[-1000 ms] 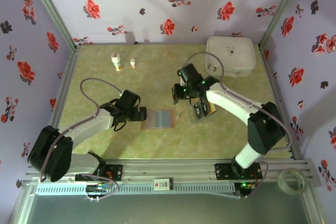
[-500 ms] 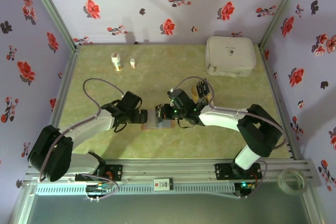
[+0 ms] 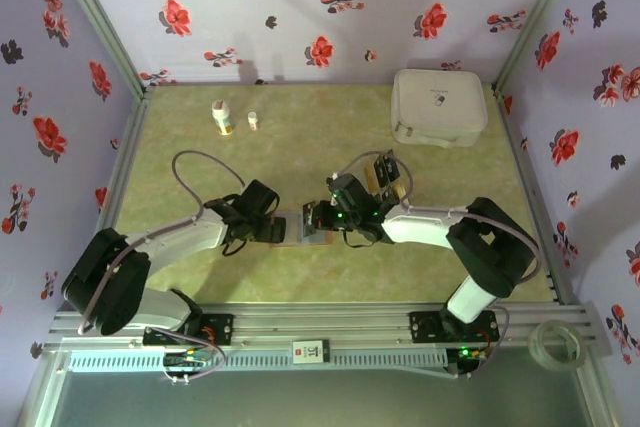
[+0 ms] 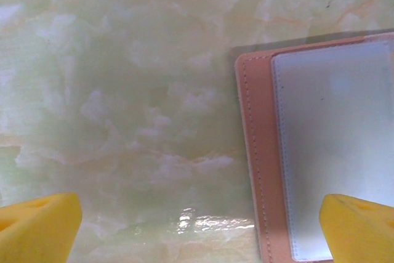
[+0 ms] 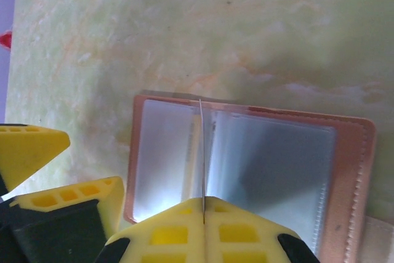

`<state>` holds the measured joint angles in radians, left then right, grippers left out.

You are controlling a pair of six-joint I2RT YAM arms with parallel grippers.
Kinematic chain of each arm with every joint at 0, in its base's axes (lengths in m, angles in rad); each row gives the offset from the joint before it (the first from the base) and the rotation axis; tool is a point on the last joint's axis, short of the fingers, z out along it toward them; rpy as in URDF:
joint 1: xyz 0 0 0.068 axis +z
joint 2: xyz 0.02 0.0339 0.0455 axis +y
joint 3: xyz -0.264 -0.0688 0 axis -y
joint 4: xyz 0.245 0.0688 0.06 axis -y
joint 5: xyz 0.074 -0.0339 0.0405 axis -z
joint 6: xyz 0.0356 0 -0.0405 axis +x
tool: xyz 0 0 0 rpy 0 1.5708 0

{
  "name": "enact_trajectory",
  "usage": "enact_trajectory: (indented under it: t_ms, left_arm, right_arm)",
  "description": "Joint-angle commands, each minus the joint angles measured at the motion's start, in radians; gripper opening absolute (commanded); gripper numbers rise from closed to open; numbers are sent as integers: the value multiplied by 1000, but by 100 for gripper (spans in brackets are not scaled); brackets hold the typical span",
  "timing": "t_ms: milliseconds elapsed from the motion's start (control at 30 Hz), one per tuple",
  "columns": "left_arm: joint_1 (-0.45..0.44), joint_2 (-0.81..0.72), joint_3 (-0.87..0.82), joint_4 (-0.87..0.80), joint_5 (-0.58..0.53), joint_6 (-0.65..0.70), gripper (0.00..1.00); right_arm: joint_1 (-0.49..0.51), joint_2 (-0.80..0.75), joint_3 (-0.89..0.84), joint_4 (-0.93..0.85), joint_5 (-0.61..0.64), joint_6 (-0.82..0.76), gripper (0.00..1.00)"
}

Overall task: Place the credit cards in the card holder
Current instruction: Insert the credit card into the card slot.

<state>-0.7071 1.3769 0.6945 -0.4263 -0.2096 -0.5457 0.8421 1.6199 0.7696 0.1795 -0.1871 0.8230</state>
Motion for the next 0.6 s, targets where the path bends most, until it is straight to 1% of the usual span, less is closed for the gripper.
enact_trajectory:
  t_ms: [0,267,567]
  left_arm:
    - [-8,23,-21,1,-32,-14,100]
    - [-12,47,-28,11,-38,-28,100]
    - [-16,54,-44,0,-60,-83,100]
  right_arm:
    - [-9,3,-7,34,12,13,0]
    - [-11,-4,-11,67,-3,27,0]
    - [-12,28,-75,278,-36,92,0]
